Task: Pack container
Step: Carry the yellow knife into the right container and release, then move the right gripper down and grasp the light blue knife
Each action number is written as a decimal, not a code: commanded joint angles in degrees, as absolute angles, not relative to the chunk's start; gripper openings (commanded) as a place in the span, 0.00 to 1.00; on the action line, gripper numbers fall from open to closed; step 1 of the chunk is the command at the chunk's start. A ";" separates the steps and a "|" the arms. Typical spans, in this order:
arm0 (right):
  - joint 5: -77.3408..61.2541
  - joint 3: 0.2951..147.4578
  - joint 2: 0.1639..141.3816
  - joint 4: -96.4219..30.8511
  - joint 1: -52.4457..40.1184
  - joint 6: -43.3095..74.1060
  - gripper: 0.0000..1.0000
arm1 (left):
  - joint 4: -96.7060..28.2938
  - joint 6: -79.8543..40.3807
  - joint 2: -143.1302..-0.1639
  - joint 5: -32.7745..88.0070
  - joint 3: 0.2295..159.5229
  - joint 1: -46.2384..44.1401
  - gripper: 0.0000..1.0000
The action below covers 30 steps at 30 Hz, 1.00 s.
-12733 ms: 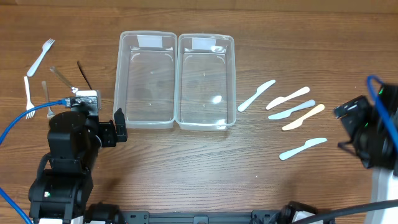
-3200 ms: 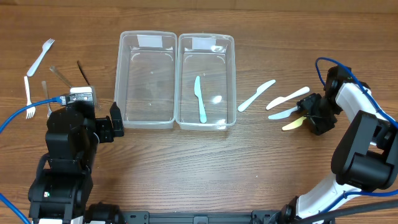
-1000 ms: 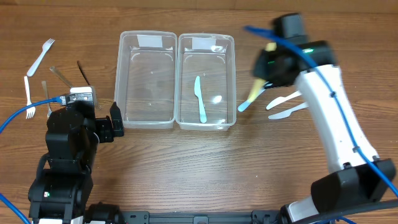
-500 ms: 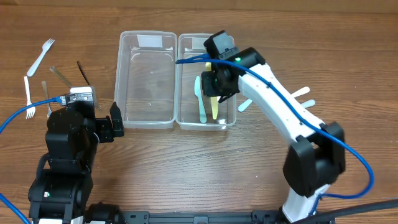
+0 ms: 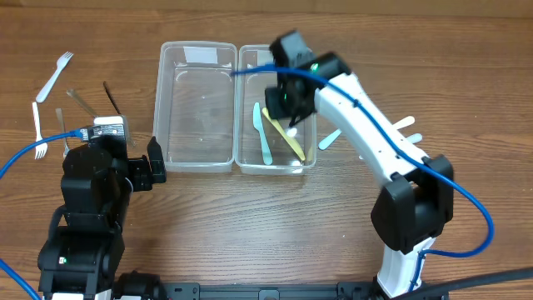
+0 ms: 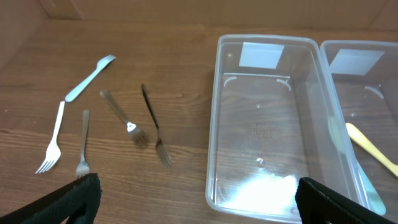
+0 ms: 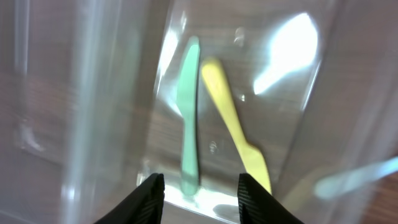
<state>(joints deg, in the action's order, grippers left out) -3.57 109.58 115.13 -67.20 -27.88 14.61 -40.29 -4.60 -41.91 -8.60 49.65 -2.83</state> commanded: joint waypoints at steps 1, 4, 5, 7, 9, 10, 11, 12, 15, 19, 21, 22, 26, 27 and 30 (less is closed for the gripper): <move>4.75 125.80 113.12 -72.29 -21.74 22.85 0.45 | -40.05 -5.82 -41.89 -7.88 51.20 -2.26 1.00; 5.28 134.87 112.75 -77.45 -12.86 28.97 0.68 | -40.05 -5.82 -41.89 -7.88 51.20 -2.26 1.00; 5.06 135.74 112.75 -78.67 -9.82 30.37 0.69 | -40.05 -5.82 -41.89 -7.88 51.20 -2.26 1.00; 4.78 135.72 112.81 -81.14 -4.84 33.34 0.69 | -40.05 -5.82 -41.89 -7.88 51.20 -2.26 1.00; 4.38 134.72 113.71 -84.55 0.75 36.40 0.70 | -40.05 -5.82 -41.89 -7.88 51.20 -2.26 1.00; 3.79 133.49 114.26 -86.08 3.70 37.87 0.70 | -40.03 -5.82 -41.89 -7.88 51.20 -2.26 1.00; 2.50 131.63 115.00 -86.74 6.42 38.61 0.71 | -40.03 -5.82 -41.89 -7.90 51.20 -2.26 1.00; 1.15 129.75 115.46 -86.72 8.45 38.61 0.72 | -40.03 -5.82 -41.89 -7.90 51.20 -2.26 1.00; -1.63 122.65 116.51 -84.93 12.99 38.63 0.72 | -40.03 -5.82 -41.89 -7.90 51.20 -2.26 1.00; -3.79 110.69 116.84 -78.54 16.56 38.61 0.72 | -40.03 -5.82 -41.89 -7.90 51.20 -2.26 1.00; -3.77 106.17 116.84 -76.07 16.95 38.61 0.72 | -40.03 -5.82 -41.89 -7.90 51.20 -2.26 1.00; -3.77 104.07 116.84 -74.76 16.95 38.63 0.72 | -40.03 -5.82 -41.89 -7.90 51.20 -2.26 1.00; -3.81 96.31 116.84 -69.80 16.95 39.77 0.72 | -40.03 -5.82 -41.89 -7.90 51.20 -2.26 1.00; -3.79 94.70 116.84 -68.73 16.95 40.42 0.72 | -40.03 -5.82 -41.89 -7.90 51.20 -2.26 1.00; -3.81 89.43 116.84 -64.53 16.95 40.75 0.72 | -40.03 -5.82 -41.89 -7.90 51.20 -2.26 1.00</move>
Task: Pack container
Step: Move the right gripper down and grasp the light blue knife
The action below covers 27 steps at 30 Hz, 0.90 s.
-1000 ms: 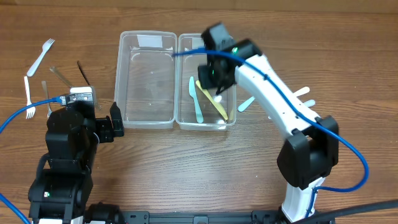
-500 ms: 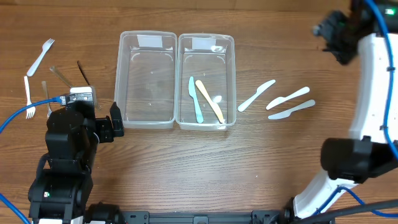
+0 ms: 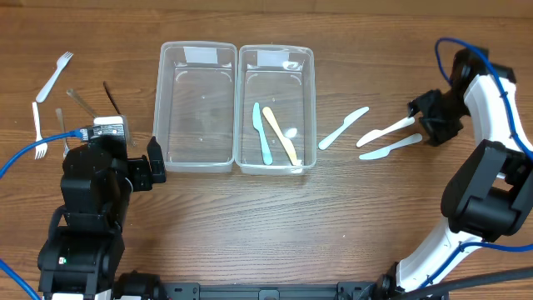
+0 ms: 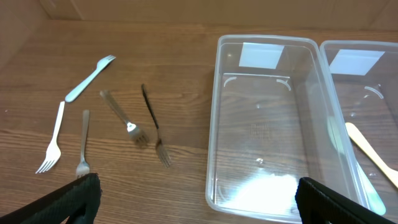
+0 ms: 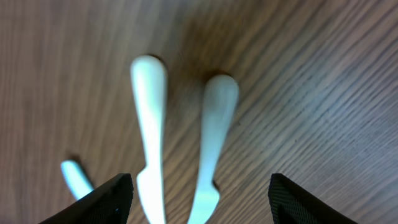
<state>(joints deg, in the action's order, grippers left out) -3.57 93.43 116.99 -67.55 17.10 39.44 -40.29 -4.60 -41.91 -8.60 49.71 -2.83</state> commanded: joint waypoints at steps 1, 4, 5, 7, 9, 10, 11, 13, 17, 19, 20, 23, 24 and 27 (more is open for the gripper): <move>-3.81 88.44 116.84 -63.77 16.95 40.75 0.72 | -40.03 -5.82 -41.89 -7.90 51.20 -2.26 1.00; -4.01 85.65 116.84 -61.60 16.95 40.77 0.72 | -40.03 -5.85 -41.89 -7.90 51.20 -2.26 1.00; -3.99 85.01 116.84 -61.12 16.95 40.77 0.72 | -40.03 -5.82 -41.89 -7.90 51.20 -2.26 1.00; -3.99 83.37 116.84 -59.66 16.95 40.77 0.72 | -40.03 -5.82 -41.89 -7.90 51.20 -2.26 1.00; -3.99 82.15 116.84 -58.67 16.95 40.77 0.72 | -40.03 -5.82 -41.89 -7.90 51.20 -2.26 1.00; -4.01 81.56 116.84 -58.19 16.95 40.80 0.72 | -40.03 -5.82 -41.89 -7.90 51.20 -2.26 1.00; -3.99 81.21 116.84 -57.98 16.95 40.80 0.72 | -40.03 -5.82 -41.89 -7.90 51.20 -2.26 1.00; -3.95 80.75 116.84 -57.36 16.95 40.77 0.72 | -40.03 -5.82 -41.89 -7.90 51.20 -2.26 1.00; -3.95 80.73 116.84 -56.84 16.95 40.75 0.72 | -40.03 -5.82 -41.89 -7.90 51.20 -2.26 1.00; -3.73 80.73 116.84 -56.75 16.95 40.75 0.71 | -40.03 -5.82 -41.89 -7.90 51.20 -2.26 1.00; -3.33 80.73 116.84 -56.73 16.95 40.75 0.71 | -40.03 -5.82 -41.89 -7.90 51.20 -2.26 1.00; -2.48 80.66 117.16 -56.66 16.95 40.75 0.70 | -40.03 -5.82 -41.89 -7.90 51.20 -2.26 1.00; -2.46 80.66 117.36 -56.64 16.95 40.73 0.70 | -40.03 -5.82 -41.89 -7.90 51.20 -2.26 1.00; -2.48 80.66 118.13 -56.69 16.95 40.75 0.70 | -40.03 -5.82 -41.89 -7.90 51.20 -2.26 1.00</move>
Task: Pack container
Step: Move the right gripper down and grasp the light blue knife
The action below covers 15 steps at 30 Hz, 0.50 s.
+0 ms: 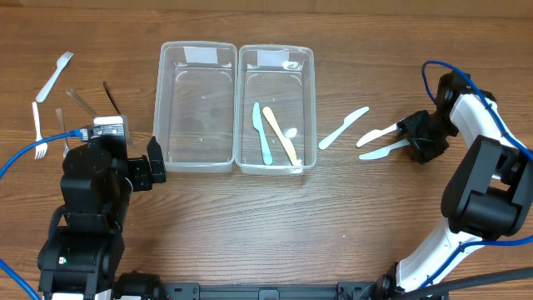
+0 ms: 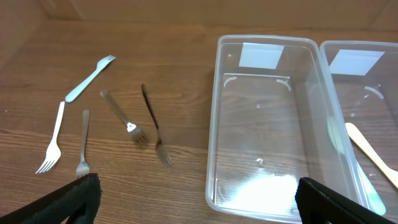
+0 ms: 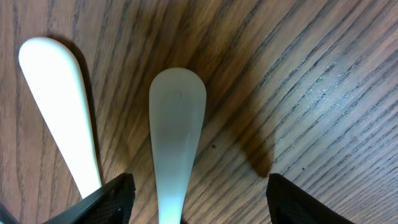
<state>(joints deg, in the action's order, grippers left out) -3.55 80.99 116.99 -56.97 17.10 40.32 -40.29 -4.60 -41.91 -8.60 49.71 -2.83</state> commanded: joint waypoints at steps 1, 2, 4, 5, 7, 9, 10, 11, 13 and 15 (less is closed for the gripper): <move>-2.52 80.66 118.54 -56.84 16.95 40.75 0.70 | -40.03 -5.82 -41.89 -7.90 51.20 -2.26 1.00; -2.55 80.66 118.87 -56.88 16.95 40.75 0.70 | -40.03 -5.82 -41.89 -7.90 51.20 -2.26 1.00; -2.52 80.66 119.46 -57.06 16.95 40.75 0.70 | -40.03 -5.82 -41.89 -7.90 51.20 -2.26 1.00; -2.50 80.66 119.63 -57.10 16.95 40.73 0.70 | -40.03 -5.82 -41.89 -7.90 51.20 -2.26 1.00; -2.50 80.66 119.70 -57.08 16.95 40.73 0.70 | -40.03 -5.82 -41.89 -7.90 51.20 -2.26 1.00; -2.48 80.66 119.70 -57.08 16.95 40.73 0.70 | -40.03 -5.85 -41.89 -7.90 51.20 -2.26 1.00; -2.48 80.66 119.70 -57.08 16.95 40.73 0.69 | -40.03 -5.85 -41.89 -7.88 51.20 -2.26 1.00; -2.50 80.66 119.70 -57.08 16.95 40.73 0.69 | -40.03 -5.85 -41.89 -7.88 51.20 -2.26 1.00; -2.48 80.66 119.70 -57.12 16.95 40.73 0.63 | -40.03 -5.82 -41.89 -7.90 51.20 -2.26 1.00; -2.50 80.66 119.70 -57.25 16.95 40.73 0.52 | -40.01 -5.82 -41.89 -7.90 51.20 -2.26 1.00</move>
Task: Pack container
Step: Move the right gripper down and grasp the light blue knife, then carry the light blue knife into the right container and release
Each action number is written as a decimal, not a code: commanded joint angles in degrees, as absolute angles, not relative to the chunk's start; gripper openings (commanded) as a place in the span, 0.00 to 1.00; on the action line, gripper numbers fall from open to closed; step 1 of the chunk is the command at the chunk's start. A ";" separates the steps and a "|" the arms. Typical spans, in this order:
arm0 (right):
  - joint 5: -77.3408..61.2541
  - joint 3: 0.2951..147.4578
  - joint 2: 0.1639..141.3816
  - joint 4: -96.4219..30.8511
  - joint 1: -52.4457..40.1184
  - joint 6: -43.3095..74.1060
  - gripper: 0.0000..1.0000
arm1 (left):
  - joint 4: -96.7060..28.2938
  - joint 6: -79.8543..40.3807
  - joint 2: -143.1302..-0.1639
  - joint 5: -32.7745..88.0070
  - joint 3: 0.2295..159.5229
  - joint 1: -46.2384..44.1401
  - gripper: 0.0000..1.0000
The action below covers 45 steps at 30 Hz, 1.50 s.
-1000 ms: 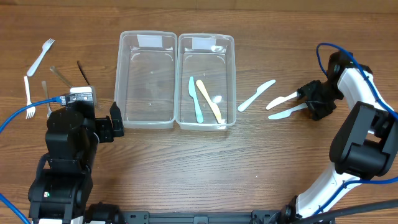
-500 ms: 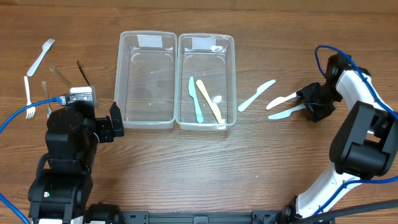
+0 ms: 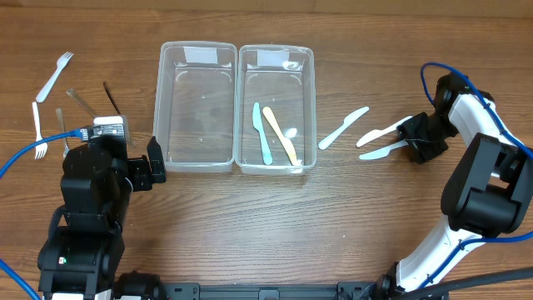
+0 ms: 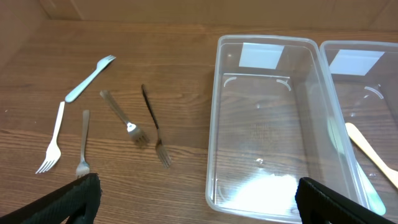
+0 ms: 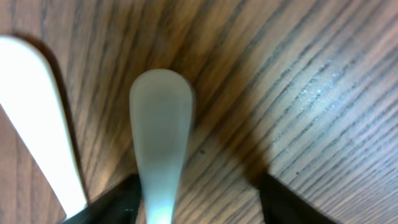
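Two clear containers stand side by side. The left one (image 3: 196, 104) is empty; the right one (image 3: 276, 108) holds a teal knife (image 3: 261, 133) and a yellow knife (image 3: 281, 135). On the table to their right lie a light blue knife (image 3: 342, 127), a white knife (image 3: 382, 132) and a pale blue knife (image 3: 384, 151). My right gripper (image 3: 410, 142) is open and low, its jaws straddling the pale blue knife's handle (image 5: 160, 124). Near the left container's front corner, my left gripper (image 4: 196, 208) is open and holds nothing.
Several forks (image 4: 121, 118) lie scattered on the wood left of the containers, white plastic ones (image 3: 54, 75) farthest out. The white knife's handle (image 5: 37, 118) lies right beside the pale blue one. Blue cables trail from both arms.
My right gripper has come closer down over the pale blue knife's handle, and its jaws stand slightly narrower around it. The left arm and everything else are unchanged.
My right gripper was open over the right container, where the teal and yellow knives lay. Then it was at the far right beside the white and pale blue knives. It then stood over the pale blue handle, and now sits lower around it.
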<state>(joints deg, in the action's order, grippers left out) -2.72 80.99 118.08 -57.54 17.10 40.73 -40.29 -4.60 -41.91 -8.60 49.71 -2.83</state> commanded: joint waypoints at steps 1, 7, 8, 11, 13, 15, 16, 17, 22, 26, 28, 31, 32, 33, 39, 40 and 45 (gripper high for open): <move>-2.52 80.66 119.70 -57.25 16.95 40.73 0.48 | -40.03 -5.85 -41.89 -7.88 51.20 -2.26 1.00; -2.50 80.66 119.70 -57.30 16.95 40.73 0.19 | -40.01 -5.85 -41.89 -7.90 51.20 -2.26 1.00; -2.52 80.66 119.70 -57.30 16.95 40.73 0.18 | -40.01 -5.82 -41.89 -7.90 51.20 -2.26 1.00; -2.50 80.66 119.70 -57.30 16.95 40.73 0.14 | -39.99 -5.85 -41.89 -7.88 51.20 -2.26 1.00; -2.52 80.66 119.70 -57.28 16.95 40.73 0.14 | -39.97 -5.85 -41.89 -7.90 51.20 -2.26 1.00; -2.50 80.66 119.70 -57.28 16.95 40.73 0.13 | -39.97 -5.85 -41.89 -7.88 51.20 -2.26 1.00; -2.50 80.66 119.70 -57.28 16.95 40.73 0.13 | -39.97 -5.82 -41.89 -7.90 51.20 -2.26 1.00; -2.50 80.66 119.70 -57.25 16.95 40.73 0.11 | -39.97 -5.85 -41.89 -7.90 51.20 -2.26 1.00; -2.48 80.66 119.70 -57.01 16.95 40.73 0.04 | -39.94 -5.82 -41.89 -7.90 51.20 -2.26 1.00; -2.46 80.66 119.70 -56.88 16.95 40.51 0.04 | -39.94 -5.82 -41.89 -7.90 51.20 -2.26 1.00; -2.39 80.68 119.70 -56.82 16.95 40.51 0.04 | -39.94 -5.82 -41.89 -7.90 51.20 -2.26 1.00; -0.89 80.68 119.70 -56.80 16.95 40.49 0.04 | -39.86 -5.82 -41.89 -7.90 51.20 -2.26 1.00; -0.45 80.75 119.70 -56.80 16.95 40.21 0.04 | -39.81 -5.82 -41.89 -7.90 51.20 -2.26 1.00; -0.05 80.84 119.68 -56.82 16.95 39.83 0.04 | -39.77 -5.82 -41.89 -7.90 51.20 -2.26 1.00; 1.28 83.81 118.93 -58.08 16.34 36.38 0.04 | -39.75 -5.82 -41.89 -7.90 51.20 -2.26 1.00; 1.89 84.88 118.39 -58.59 16.01 35.86 0.04 | -39.75 -5.80 -41.89 -7.90 51.20 -2.26 1.00; 3.81 91.22 114.30 -61.47 13.02 33.30 0.04 | -39.68 -5.80 -41.89 -7.92 51.20 -2.26 1.00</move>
